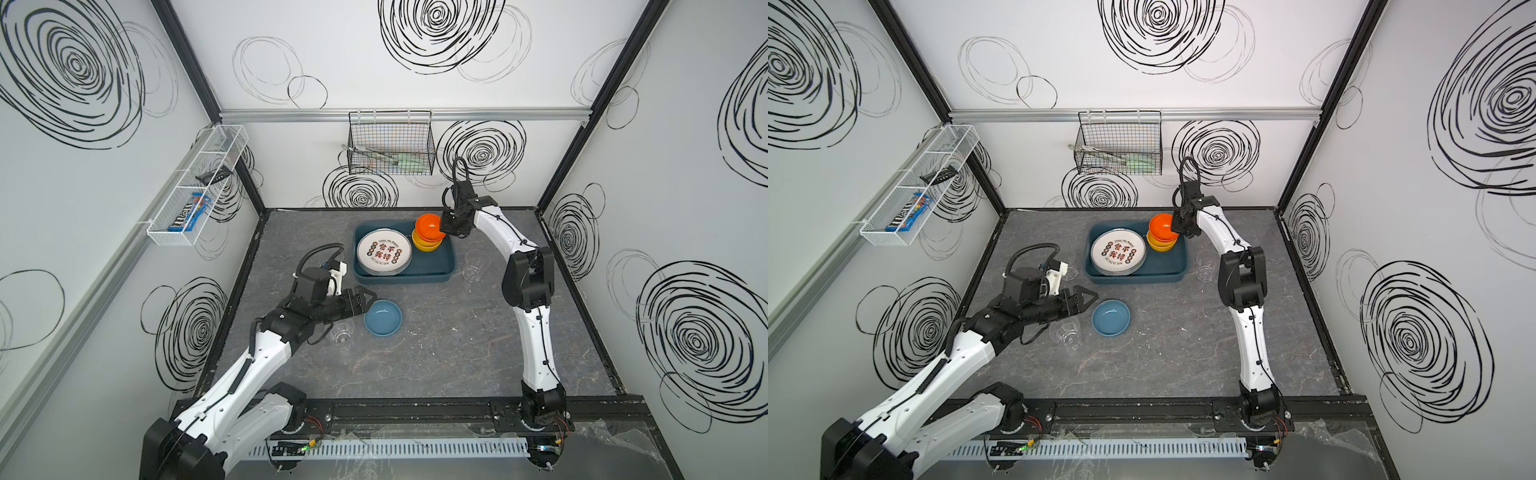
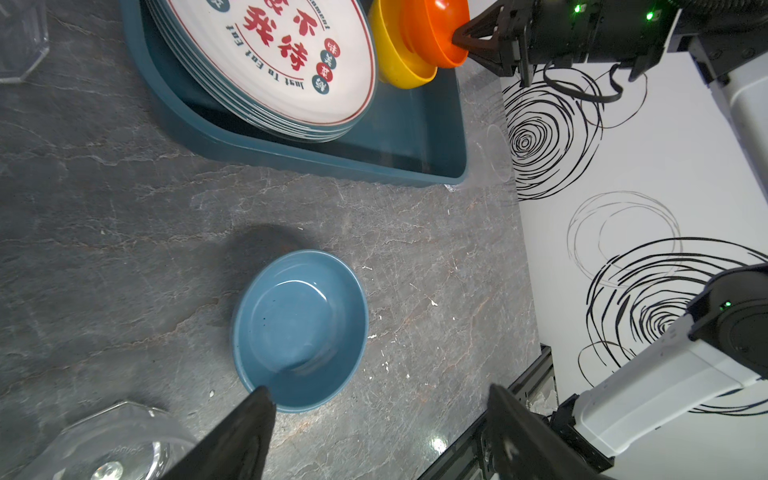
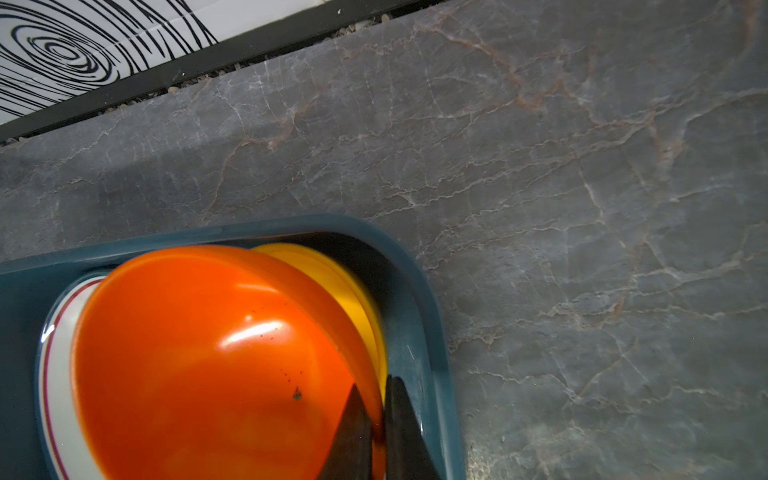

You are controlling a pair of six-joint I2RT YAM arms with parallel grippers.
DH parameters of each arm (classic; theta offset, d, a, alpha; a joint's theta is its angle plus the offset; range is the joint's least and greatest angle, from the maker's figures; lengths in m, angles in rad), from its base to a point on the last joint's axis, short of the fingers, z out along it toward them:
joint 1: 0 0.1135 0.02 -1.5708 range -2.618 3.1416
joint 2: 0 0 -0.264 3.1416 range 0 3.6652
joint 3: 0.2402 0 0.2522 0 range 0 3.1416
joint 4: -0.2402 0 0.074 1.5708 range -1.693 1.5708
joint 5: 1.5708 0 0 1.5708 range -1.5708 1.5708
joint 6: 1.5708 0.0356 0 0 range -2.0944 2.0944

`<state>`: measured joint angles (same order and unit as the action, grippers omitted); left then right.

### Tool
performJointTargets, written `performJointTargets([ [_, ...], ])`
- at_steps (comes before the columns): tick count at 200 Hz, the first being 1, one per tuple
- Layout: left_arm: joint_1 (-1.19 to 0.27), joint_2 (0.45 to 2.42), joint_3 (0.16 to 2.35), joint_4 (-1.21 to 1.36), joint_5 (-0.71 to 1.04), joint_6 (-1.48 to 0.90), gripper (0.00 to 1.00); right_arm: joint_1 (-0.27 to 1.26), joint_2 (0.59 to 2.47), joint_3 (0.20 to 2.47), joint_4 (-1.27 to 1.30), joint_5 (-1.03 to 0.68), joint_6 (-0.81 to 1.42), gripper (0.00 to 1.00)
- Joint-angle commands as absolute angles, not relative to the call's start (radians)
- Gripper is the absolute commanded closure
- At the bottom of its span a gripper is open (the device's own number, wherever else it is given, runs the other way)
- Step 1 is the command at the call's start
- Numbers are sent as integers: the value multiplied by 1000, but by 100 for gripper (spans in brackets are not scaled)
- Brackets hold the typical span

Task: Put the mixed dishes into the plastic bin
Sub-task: 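Lower the orange bowl onto the yellow bowl in the bin with the right gripper, then release the orange bowl and move the right gripper back to the blue bowl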

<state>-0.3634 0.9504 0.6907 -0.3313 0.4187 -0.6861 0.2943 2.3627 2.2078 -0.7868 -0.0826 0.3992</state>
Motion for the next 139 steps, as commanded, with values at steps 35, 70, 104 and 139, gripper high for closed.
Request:
performJointTargets([
  [35,-357,930,669,-275,420,-703,16,293,2399,2254,-788,-88,399,90],
  [70,-357,928,667,-273,419,-706,16,296,2415,2260,-789,-83,396,89],
  [104,-357,923,660,-271,419,-710,16,301,2425,2262,-787,-83,396,87],
  [139,-357,919,658,-273,419,-712,16,307,2434,2269,-789,-80,397,75],
])
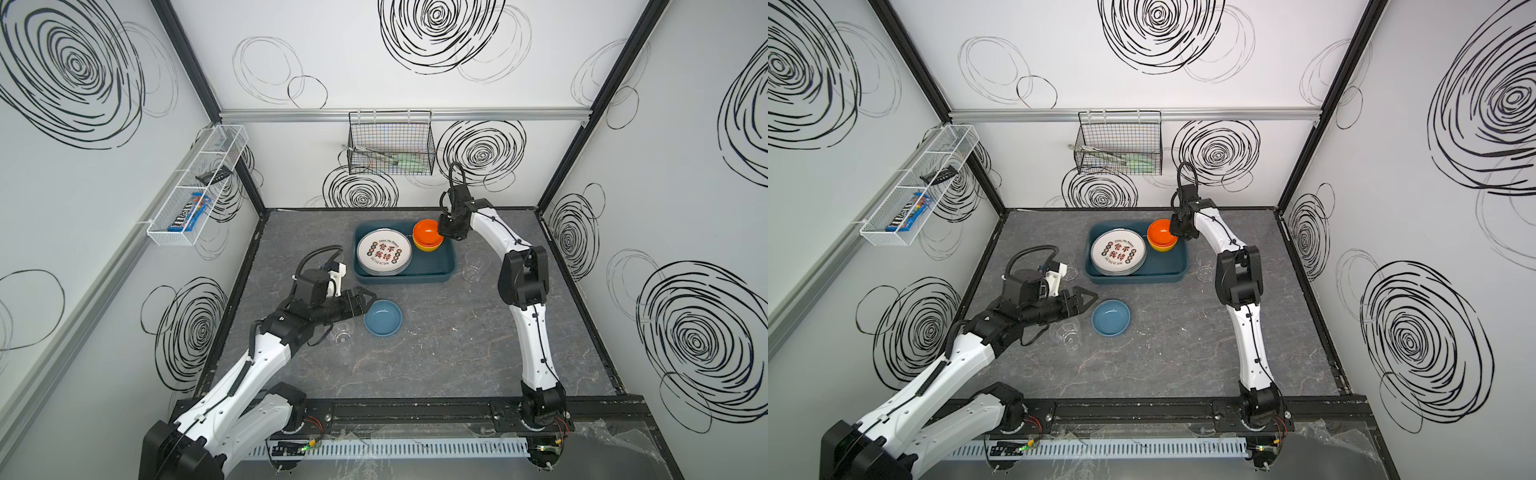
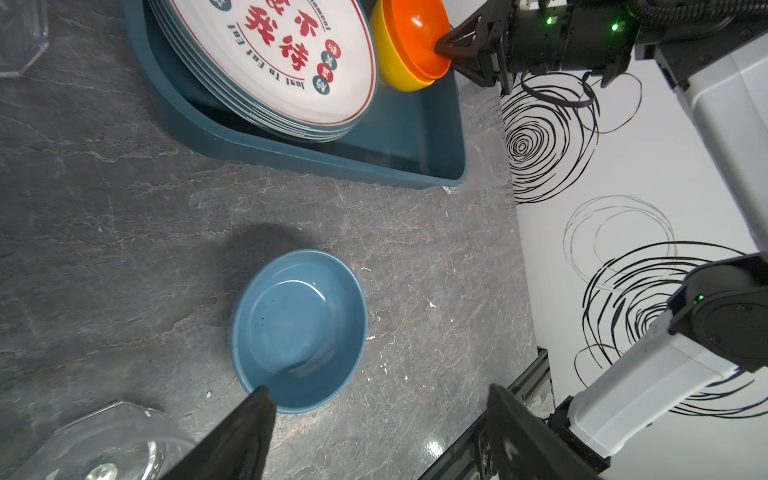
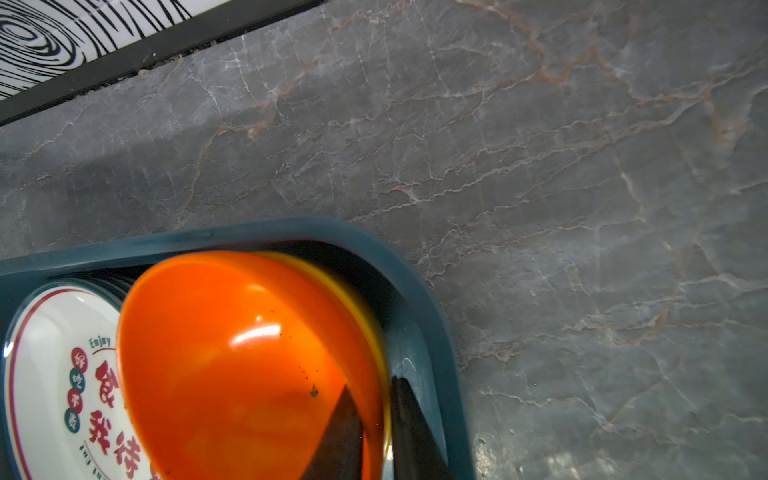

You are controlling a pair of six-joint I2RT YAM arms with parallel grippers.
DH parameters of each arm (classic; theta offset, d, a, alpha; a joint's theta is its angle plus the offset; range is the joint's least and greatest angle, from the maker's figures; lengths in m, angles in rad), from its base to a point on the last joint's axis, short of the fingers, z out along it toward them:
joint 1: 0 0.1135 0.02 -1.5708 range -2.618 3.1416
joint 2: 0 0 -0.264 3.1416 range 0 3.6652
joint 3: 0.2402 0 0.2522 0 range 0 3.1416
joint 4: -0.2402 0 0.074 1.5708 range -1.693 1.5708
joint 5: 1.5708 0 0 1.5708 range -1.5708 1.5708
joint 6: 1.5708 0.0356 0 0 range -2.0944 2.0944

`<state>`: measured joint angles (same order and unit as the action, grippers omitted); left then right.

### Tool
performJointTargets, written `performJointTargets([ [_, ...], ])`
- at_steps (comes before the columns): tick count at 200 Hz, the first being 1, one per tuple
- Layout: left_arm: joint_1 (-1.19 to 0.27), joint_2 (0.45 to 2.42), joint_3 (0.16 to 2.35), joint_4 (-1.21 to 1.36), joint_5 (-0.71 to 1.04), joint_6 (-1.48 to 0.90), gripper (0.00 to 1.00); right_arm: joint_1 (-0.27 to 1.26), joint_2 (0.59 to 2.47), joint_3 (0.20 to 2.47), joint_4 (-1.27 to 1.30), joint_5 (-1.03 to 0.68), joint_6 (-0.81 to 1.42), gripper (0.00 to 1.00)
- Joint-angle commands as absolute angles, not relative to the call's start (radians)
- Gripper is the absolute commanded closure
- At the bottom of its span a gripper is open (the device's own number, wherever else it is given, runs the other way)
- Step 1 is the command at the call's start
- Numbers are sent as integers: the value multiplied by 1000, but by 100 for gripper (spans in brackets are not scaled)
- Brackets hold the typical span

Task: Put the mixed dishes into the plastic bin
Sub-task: 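Release the orange bowl and move the right gripper back to the blue bowl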

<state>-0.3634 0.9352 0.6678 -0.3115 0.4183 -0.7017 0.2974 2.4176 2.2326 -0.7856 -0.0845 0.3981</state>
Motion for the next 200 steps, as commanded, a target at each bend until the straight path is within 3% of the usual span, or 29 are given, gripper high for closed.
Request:
performJointTargets([
  [1,-357,919,658,-273,418,-712,16,308,2434,2269,-789,-80,397,75],
  [133,-356,934,706,-331,382,-687,16,337,2276,2248,-856,-9,402,63],
  [200,-358,977,767,-393,333,-649,21,388,1994,1917,-720,-28,409,62],
])
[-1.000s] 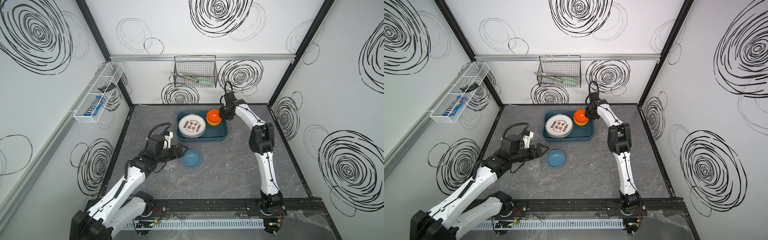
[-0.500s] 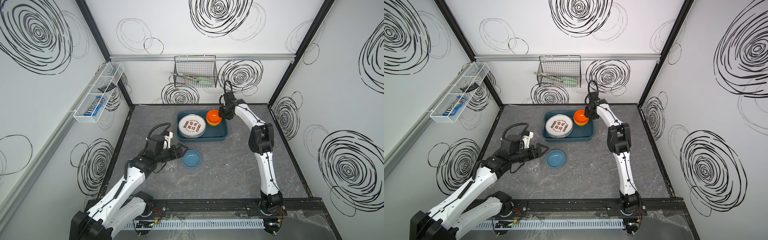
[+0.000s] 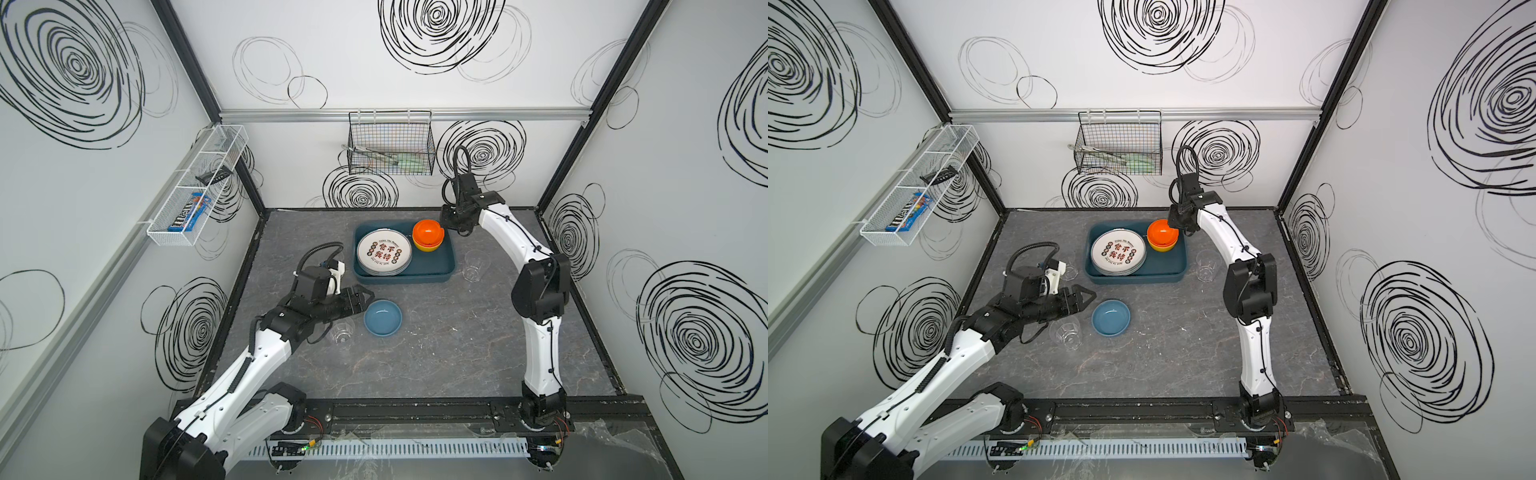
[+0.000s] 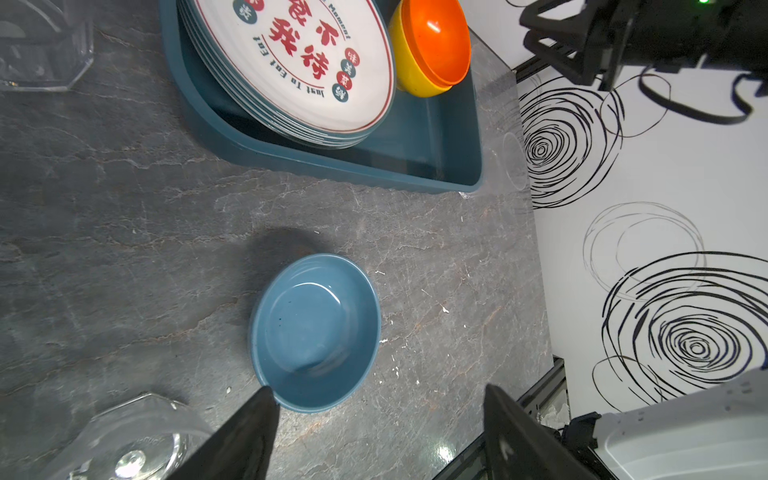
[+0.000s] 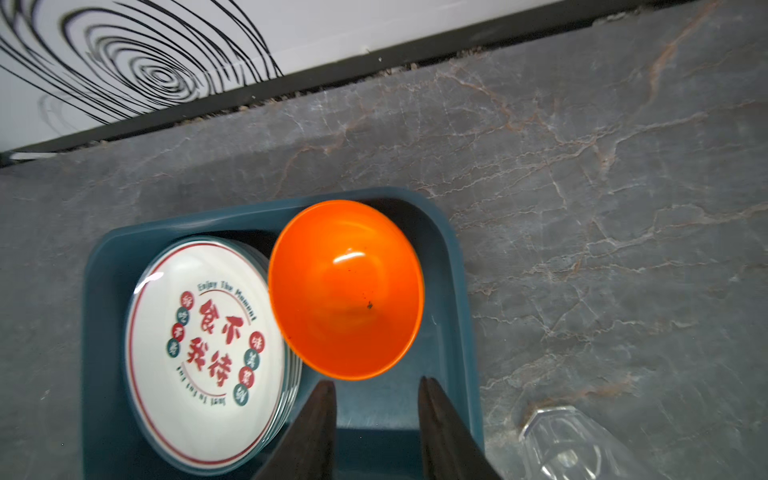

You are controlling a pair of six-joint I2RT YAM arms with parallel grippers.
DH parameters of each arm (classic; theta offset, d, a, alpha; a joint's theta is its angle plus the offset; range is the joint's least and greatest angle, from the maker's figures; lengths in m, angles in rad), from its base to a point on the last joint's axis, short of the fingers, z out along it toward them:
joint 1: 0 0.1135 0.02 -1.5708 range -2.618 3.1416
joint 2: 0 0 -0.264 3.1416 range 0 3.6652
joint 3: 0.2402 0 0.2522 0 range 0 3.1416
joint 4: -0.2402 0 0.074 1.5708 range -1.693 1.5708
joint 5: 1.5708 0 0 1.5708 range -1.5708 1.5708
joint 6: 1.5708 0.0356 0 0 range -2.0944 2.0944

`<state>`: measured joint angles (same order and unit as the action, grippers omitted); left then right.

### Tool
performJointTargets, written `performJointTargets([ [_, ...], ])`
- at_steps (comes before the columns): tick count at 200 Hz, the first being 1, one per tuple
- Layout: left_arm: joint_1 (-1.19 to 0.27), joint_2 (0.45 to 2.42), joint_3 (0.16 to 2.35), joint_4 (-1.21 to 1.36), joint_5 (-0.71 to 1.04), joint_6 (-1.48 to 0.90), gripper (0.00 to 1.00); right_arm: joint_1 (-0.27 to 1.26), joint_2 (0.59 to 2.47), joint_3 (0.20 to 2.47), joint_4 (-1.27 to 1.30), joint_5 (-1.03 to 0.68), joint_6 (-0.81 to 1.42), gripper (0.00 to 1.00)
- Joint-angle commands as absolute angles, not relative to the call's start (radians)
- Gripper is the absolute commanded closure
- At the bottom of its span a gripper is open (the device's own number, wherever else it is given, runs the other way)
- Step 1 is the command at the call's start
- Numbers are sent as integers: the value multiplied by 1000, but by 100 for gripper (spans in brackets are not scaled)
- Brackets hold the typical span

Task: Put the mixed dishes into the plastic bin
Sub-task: 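Release the orange bowl and move the right gripper back to the blue bowl, then pinch the blue bowl's rim with the right gripper while the left braces it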

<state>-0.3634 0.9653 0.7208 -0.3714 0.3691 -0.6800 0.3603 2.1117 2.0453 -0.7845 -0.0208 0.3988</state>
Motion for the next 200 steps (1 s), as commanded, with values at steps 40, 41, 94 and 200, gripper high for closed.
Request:
performJointTargets([
  [40,-359,1013,792,-426,285,-617,25,412,1769,1597,-553,-135,434,59],
  [41,-358,1014,792,-426,284,-616,25,413,1764,1590,-549,-141,434,59],
  [94,-380,1080,819,-463,214,-571,25,472,1520,1249,-391,-320,433,55],
  [200,-456,1243,870,-479,118,-481,24,556,1197,802,-186,-575,423,46],
])
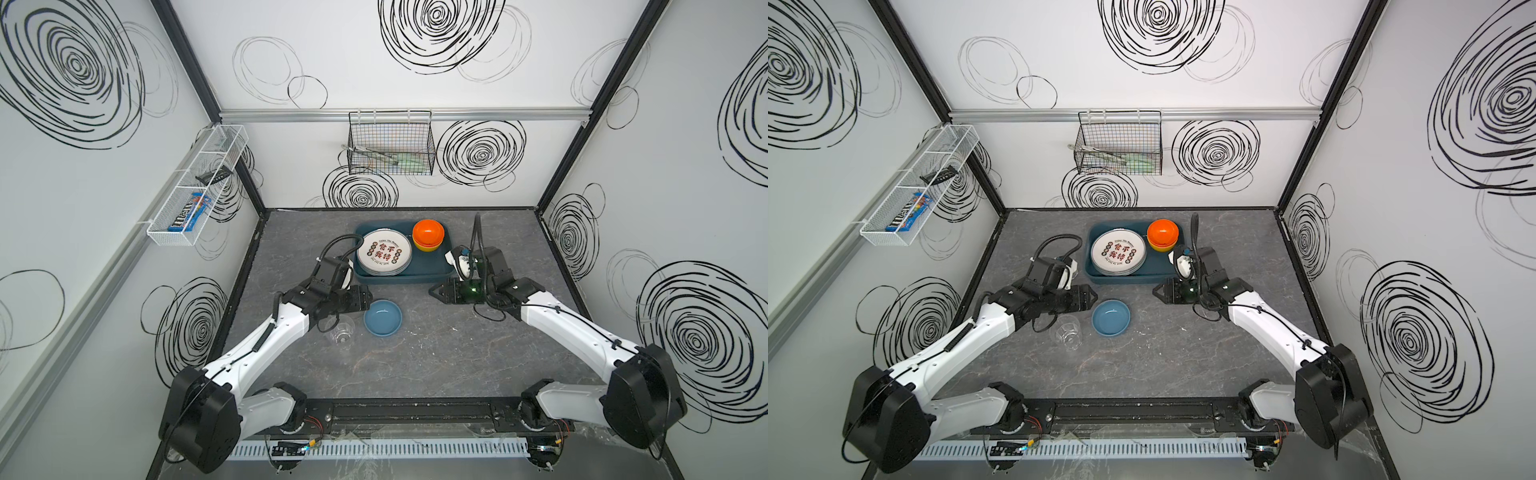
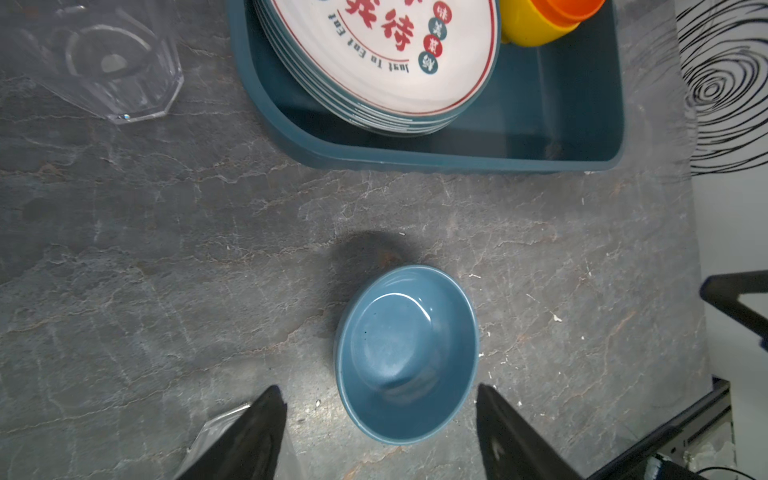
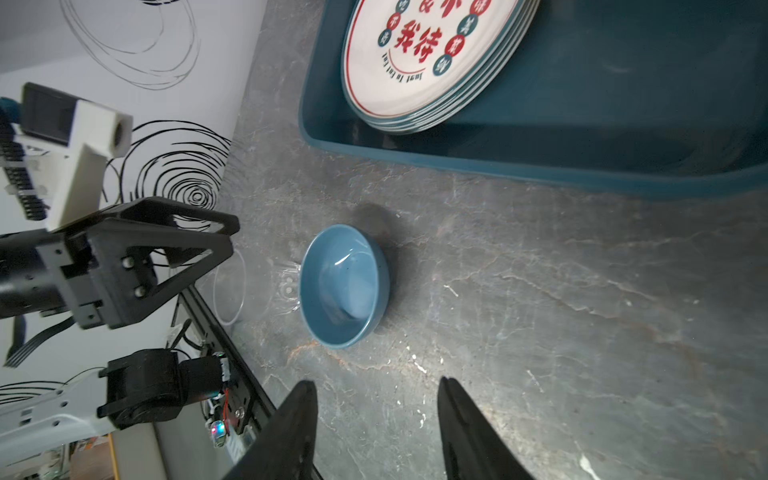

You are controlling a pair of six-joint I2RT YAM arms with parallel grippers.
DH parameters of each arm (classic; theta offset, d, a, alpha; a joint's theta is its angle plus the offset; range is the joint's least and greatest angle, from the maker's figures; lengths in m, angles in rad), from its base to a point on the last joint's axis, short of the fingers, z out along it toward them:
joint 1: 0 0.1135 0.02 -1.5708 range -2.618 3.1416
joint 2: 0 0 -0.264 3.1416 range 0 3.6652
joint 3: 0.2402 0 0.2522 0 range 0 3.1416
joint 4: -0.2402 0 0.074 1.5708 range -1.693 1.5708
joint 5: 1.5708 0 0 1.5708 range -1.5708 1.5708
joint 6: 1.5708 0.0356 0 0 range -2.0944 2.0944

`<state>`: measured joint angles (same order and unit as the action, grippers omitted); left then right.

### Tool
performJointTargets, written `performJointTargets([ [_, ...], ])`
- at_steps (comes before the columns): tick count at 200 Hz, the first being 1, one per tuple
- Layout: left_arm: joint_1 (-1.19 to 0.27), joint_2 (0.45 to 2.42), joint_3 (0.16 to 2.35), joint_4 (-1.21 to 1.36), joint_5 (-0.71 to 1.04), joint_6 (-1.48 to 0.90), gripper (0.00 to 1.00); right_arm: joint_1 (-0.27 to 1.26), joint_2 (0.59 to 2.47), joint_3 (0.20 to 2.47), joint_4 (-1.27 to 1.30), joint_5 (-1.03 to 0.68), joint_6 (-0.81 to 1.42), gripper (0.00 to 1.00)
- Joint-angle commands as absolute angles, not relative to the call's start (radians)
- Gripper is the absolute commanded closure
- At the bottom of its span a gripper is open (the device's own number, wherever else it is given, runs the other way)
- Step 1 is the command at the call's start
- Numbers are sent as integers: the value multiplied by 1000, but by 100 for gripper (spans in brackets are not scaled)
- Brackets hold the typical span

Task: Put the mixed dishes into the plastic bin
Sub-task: 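Pinch the blue bowl's rim with the right gripper while the left braces it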

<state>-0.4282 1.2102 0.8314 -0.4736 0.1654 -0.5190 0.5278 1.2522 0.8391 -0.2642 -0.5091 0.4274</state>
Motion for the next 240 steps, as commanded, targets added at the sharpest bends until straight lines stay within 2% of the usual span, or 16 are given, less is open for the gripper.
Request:
performJointTargets([
  [1,-457,1245,872,-479,117,-481,24,557,1196,800,-185,-575,422,46],
  [100,-544,1425,907,-482,-16,-448,23,621,1196,726,-122,-618,434,45],
  [240,-597,1574,904,-458,-31,-456,55,620,1216,706,-120,-578,433,45],
])
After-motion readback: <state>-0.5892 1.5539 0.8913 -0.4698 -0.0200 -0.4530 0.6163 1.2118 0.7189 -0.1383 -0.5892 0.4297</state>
